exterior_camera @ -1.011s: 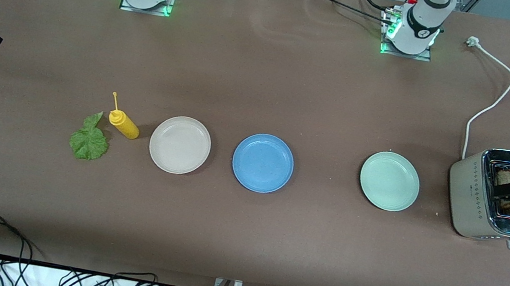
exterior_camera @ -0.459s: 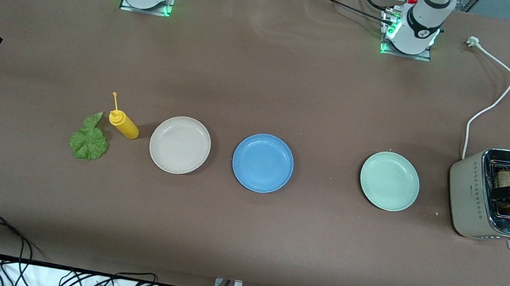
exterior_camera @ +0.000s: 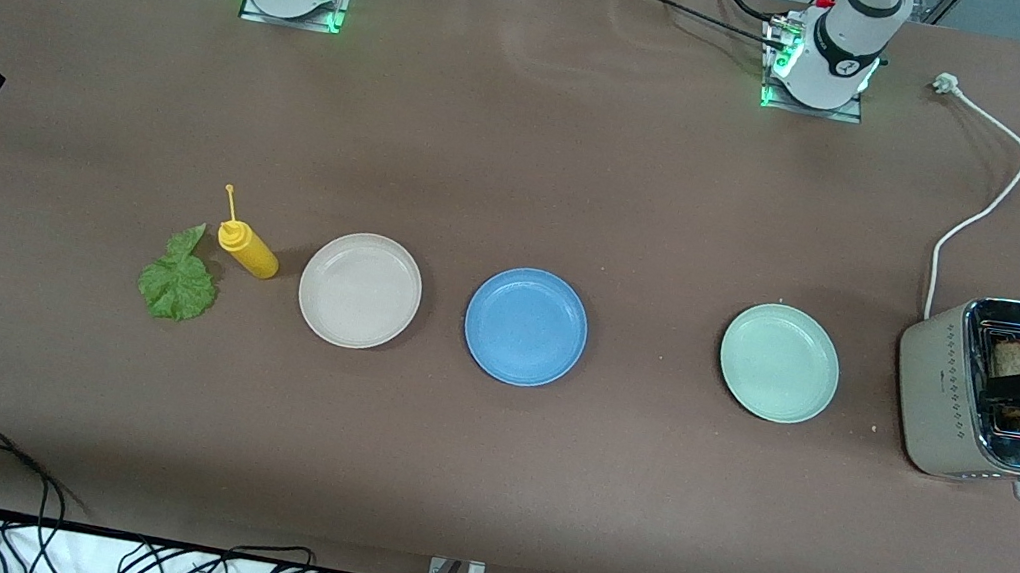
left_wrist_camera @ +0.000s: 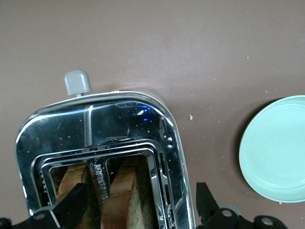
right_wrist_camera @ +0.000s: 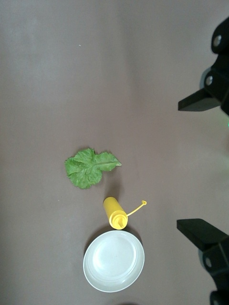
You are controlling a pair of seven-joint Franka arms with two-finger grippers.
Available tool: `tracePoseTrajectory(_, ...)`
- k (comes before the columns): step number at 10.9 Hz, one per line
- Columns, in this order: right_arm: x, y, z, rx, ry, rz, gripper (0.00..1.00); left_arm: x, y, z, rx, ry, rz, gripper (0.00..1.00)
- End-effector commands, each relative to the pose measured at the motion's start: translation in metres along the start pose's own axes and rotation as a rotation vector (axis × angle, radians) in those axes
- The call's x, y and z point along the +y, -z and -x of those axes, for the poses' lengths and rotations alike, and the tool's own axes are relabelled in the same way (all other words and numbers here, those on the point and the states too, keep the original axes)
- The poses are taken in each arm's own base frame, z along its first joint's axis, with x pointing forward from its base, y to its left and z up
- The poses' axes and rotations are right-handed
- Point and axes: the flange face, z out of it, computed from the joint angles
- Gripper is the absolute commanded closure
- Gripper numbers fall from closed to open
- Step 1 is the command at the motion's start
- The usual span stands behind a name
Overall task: Make sandwich in blue plate with both arms
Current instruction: 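Close the left gripper on a bread slice in the toaster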
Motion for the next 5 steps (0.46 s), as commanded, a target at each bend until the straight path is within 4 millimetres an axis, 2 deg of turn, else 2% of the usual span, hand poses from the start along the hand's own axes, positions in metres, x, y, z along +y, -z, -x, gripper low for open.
tracePoseTrajectory(1, 0.003, 0.006, 0.0, 0.001, 0.002, -0.015, 0.0, 0.005, -0.004, 0.005, -0.049, 0.046, 0.045, 0.0)
tracePoseTrajectory(5, 0.0, 0.005, 0.001, -0.003, 0.008, -0.014, 0.0, 0.008, 0.002, 0.018, -0.132, 0.055, 0.07, 0.0)
